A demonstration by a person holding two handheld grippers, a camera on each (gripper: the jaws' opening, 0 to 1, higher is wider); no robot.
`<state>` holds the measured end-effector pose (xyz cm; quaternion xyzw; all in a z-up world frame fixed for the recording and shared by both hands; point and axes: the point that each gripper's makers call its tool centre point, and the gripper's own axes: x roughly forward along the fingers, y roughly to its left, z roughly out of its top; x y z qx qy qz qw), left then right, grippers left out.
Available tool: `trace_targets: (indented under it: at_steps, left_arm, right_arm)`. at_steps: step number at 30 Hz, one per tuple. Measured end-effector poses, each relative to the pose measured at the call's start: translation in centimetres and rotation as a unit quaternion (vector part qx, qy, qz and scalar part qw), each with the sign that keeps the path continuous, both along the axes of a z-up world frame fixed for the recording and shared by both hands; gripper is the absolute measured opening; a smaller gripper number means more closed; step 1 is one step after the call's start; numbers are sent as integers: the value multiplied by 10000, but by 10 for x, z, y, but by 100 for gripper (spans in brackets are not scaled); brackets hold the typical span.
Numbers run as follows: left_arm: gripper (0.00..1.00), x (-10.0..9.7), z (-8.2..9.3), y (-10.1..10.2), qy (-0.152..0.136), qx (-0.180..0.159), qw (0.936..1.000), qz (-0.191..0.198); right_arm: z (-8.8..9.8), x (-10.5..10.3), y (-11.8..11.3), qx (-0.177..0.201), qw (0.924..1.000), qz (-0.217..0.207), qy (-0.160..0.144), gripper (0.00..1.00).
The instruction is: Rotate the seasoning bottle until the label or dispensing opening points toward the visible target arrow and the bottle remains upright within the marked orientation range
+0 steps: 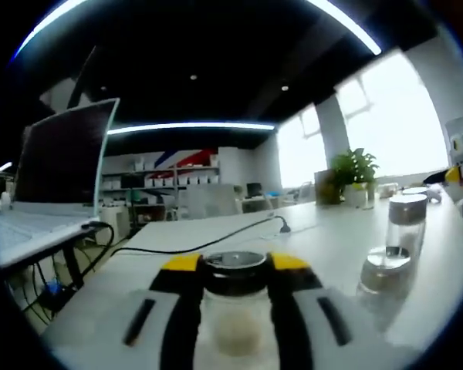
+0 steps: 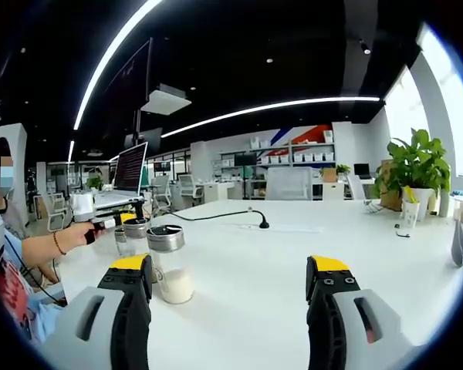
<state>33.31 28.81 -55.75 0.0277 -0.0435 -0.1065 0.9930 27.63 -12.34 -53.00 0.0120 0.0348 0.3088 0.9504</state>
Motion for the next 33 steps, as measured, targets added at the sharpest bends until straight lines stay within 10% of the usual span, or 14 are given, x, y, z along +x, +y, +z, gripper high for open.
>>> trace_targets:
  at_steps: [33]
  left_arm:
    - [33, -50, -15, -25, -16, 41, 9995, -309]
  right_arm:
    - [1, -1, 1, 13, 10000, -42, -22, 83]
